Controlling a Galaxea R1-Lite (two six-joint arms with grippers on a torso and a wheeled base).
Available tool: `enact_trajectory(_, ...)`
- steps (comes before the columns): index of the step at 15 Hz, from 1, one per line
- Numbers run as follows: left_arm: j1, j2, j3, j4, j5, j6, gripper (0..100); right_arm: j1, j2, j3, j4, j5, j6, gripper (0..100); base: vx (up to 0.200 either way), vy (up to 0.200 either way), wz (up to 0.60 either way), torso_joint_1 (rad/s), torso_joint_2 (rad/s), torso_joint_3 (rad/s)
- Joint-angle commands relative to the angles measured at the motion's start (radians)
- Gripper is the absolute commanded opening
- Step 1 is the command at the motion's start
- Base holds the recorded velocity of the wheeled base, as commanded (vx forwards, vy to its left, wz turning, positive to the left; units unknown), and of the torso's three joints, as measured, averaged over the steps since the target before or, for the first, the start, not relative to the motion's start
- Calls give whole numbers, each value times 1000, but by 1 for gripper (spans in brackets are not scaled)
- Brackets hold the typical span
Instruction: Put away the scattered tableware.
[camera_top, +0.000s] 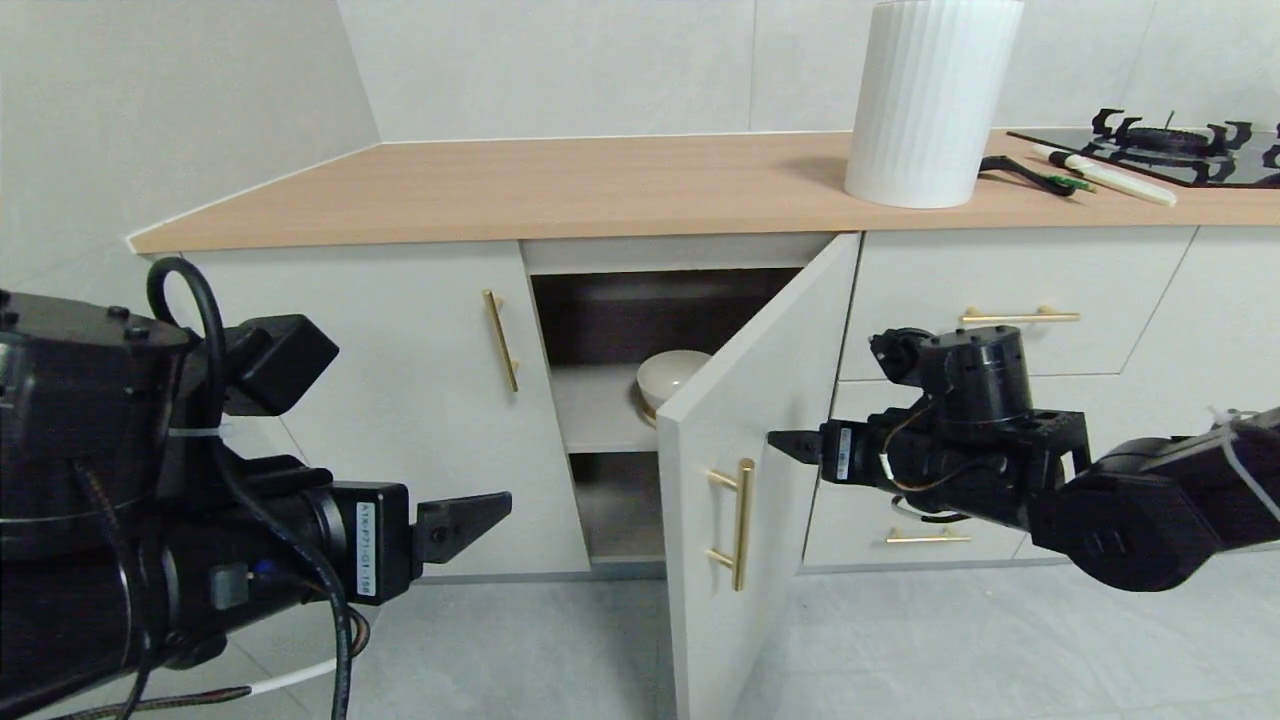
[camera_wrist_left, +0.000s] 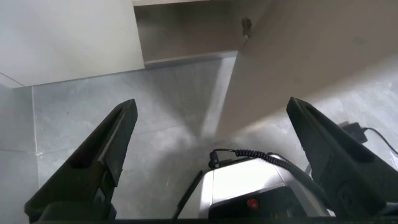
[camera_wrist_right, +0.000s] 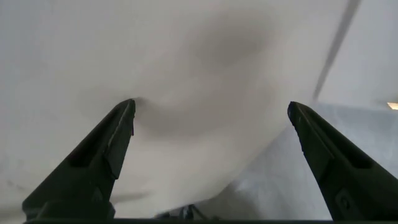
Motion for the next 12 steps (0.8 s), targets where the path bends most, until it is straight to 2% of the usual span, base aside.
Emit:
enact_trajectory(1,0,-2,1,0,0,0,100,10,84,-51,-5,-3,3,100,0,0,0,0,0,0)
enact_trajectory(7,3,6,1,0,0,6,100,11,159,-66,-89,-23,12,100,0,0,0,0,0,0)
enact_trajectory(11,4,9,0,-1,-1,5,100,11,192,-112,-96,-42,72,100,200,0,0,-2,4,2)
enact_trajectory(12,6,13,0,-1,-1,5,100,11,202,-123,-96,-43,84,100,0,0,0,0,0,0)
